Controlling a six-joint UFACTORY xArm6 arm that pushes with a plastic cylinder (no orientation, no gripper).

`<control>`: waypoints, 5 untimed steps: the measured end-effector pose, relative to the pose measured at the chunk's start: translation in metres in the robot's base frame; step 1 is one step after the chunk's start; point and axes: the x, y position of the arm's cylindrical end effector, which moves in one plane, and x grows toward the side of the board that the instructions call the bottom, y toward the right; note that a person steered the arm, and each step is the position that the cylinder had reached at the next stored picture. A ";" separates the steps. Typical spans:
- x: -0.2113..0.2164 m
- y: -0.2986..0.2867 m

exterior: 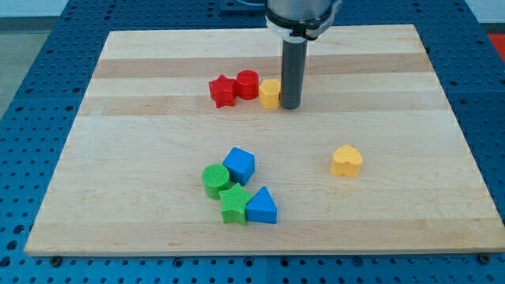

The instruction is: Place the yellow heart to the bottom of the yellow hexagon

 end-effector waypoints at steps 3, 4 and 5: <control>0.038 0.057; 0.079 0.124; 0.170 0.125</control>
